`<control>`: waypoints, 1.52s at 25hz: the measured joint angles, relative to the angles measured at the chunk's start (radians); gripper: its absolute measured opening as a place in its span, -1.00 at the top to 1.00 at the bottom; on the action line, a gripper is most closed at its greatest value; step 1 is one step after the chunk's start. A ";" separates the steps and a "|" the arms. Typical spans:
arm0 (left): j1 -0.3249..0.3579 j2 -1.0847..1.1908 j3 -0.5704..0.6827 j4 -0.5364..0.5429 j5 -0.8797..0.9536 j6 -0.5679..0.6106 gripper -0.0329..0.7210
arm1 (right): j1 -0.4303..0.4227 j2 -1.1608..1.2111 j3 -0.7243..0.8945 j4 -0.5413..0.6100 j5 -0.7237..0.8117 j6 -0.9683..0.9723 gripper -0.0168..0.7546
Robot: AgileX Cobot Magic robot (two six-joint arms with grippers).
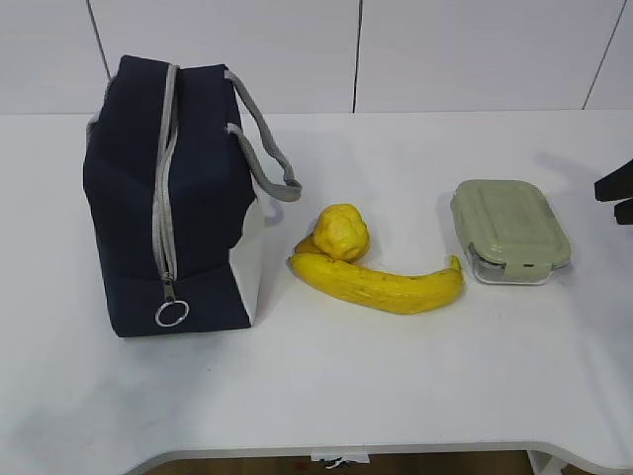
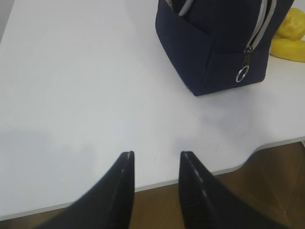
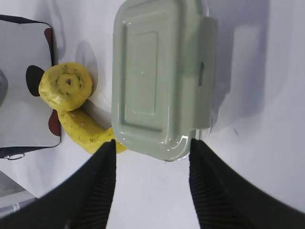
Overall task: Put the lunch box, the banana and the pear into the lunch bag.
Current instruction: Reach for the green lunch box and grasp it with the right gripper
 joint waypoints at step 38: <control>0.000 0.000 0.000 0.000 0.000 0.000 0.27 | 0.008 0.272 -0.159 0.085 -0.002 -0.084 -0.58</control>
